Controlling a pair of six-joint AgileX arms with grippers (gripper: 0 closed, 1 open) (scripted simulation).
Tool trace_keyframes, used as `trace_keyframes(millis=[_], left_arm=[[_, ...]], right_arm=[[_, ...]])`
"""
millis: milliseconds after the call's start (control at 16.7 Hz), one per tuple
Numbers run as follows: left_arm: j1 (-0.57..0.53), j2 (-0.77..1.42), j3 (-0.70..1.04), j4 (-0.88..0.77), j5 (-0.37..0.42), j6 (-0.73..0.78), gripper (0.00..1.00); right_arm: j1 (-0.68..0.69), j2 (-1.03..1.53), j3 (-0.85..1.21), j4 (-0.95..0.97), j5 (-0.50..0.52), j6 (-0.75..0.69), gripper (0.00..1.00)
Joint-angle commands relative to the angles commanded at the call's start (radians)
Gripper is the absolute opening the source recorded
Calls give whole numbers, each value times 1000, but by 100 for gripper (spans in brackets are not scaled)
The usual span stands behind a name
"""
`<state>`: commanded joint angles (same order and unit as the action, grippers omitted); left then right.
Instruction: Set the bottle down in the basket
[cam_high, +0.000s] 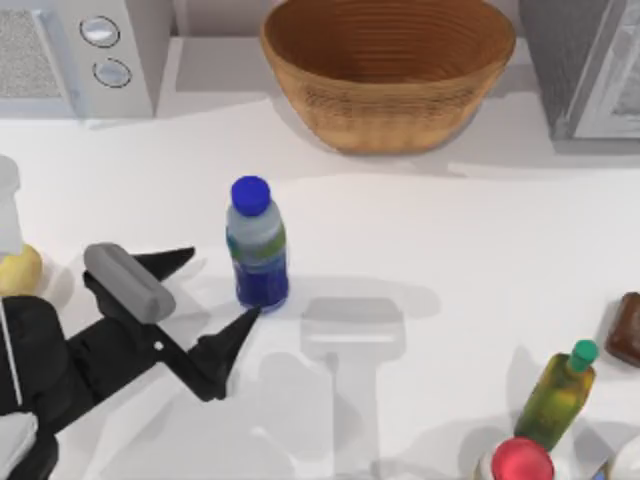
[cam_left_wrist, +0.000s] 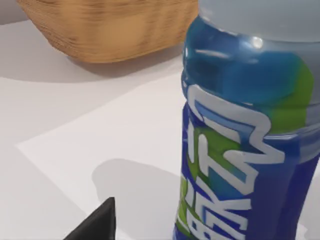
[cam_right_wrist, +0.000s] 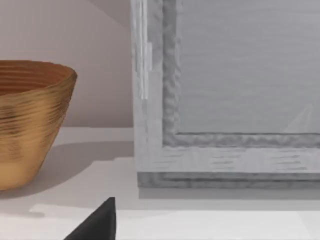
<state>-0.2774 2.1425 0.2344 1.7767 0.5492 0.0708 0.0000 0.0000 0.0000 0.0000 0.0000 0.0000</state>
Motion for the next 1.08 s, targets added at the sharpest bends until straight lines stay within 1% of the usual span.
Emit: trace_keyframes(millis=[60, 360, 900, 1080], left_arm=[[8, 34, -2, -15, -4, 0, 100], [-17, 22, 50, -26, -17, -1, 100], [-109, 48, 213, -156, -107, -16, 100], [-128, 54, 247, -183, -127, -18, 100]], right_arm=[[0, 0, 0, 0, 0, 0, 100], [0, 0, 0, 0, 0, 0, 100], [0, 0, 0, 0, 0, 0, 100], [0, 0, 0, 0, 0, 0, 100]])
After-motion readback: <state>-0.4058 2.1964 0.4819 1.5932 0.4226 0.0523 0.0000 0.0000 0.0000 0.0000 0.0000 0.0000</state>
